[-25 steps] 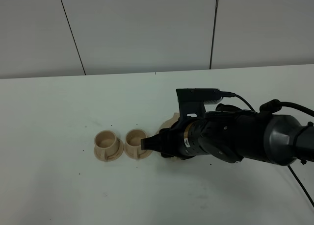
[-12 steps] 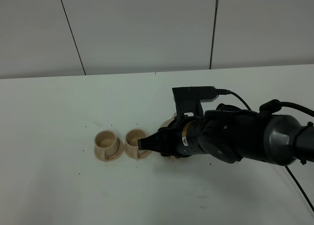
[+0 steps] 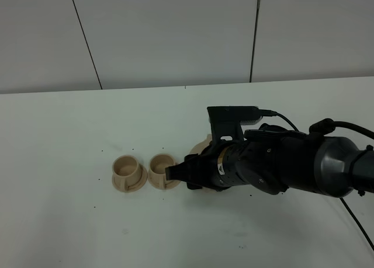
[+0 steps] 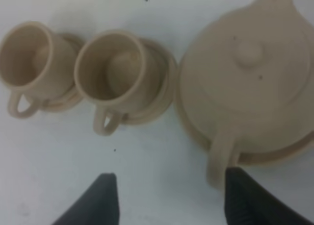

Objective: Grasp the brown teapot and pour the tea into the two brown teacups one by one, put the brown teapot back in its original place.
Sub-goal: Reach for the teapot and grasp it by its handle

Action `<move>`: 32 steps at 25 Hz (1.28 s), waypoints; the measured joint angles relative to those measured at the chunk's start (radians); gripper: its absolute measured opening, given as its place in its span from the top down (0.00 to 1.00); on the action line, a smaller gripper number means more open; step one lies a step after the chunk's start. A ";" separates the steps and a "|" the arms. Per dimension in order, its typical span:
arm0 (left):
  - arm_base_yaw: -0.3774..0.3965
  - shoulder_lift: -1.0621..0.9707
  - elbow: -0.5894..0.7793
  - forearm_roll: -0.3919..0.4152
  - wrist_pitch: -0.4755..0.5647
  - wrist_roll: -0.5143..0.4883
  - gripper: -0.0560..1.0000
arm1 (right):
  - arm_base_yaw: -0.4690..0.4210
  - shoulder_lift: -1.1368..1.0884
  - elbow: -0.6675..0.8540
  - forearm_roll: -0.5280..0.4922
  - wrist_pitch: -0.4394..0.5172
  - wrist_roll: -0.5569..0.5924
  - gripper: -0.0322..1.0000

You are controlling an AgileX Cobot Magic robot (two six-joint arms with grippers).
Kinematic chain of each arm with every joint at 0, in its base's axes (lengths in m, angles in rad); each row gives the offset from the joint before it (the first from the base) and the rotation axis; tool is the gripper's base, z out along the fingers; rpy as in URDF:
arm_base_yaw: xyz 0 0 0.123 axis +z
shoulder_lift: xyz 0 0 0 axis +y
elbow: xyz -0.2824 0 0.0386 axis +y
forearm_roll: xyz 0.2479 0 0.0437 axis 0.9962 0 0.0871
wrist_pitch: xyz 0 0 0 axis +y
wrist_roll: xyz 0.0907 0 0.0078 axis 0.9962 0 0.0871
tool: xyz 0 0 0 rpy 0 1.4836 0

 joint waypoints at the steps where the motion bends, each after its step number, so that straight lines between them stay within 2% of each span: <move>1: 0.000 0.000 0.000 0.000 0.000 0.000 0.64 | 0.000 0.000 0.000 0.000 0.006 0.011 0.52; 5: 0.000 0.000 0.000 0.000 0.000 0.000 0.64 | 0.010 0.021 -0.020 0.000 0.047 0.057 0.52; 11: 0.000 0.000 0.000 0.000 0.000 0.000 0.64 | 0.029 0.079 -0.125 -0.005 0.143 0.068 0.52; 19: 0.000 0.000 0.000 0.000 0.000 0.000 0.64 | 0.029 0.080 -0.148 -0.116 0.230 0.151 0.52; 25: 0.000 0.000 0.000 0.000 0.000 0.000 0.64 | 0.029 0.082 -0.148 -0.210 0.244 0.252 0.52; 32: 0.000 0.000 0.000 0.000 0.000 0.000 0.64 | 0.029 0.110 -0.148 -0.214 0.228 0.266 0.53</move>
